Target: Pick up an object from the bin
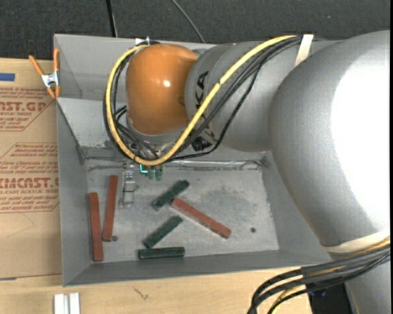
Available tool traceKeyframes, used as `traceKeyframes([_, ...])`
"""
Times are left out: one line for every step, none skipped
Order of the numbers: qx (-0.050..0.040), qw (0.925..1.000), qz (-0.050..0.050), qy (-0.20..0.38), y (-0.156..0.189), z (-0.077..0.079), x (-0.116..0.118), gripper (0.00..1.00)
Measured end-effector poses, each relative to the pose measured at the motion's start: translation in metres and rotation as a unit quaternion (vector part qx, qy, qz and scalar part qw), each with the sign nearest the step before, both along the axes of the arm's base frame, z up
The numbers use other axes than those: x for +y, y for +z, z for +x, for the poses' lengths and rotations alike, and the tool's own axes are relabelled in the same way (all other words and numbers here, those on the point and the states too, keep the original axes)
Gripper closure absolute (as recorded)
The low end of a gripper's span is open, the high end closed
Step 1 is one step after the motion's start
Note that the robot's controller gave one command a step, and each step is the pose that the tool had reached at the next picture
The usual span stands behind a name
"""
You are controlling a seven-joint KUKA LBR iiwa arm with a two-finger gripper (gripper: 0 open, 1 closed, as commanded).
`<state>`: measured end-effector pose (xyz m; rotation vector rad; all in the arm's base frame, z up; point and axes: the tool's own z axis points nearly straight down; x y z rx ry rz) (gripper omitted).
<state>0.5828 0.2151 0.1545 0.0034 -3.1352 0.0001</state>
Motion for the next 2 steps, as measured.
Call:
traceKeyframes([-0.0036,1.0000,0.001,-0.001,0.005,0.002,-0.001,0.00])
traceKeyframes([-0.0089,0.9968,0.001,0.079,-0.022,-0.005,0.008,0.00])
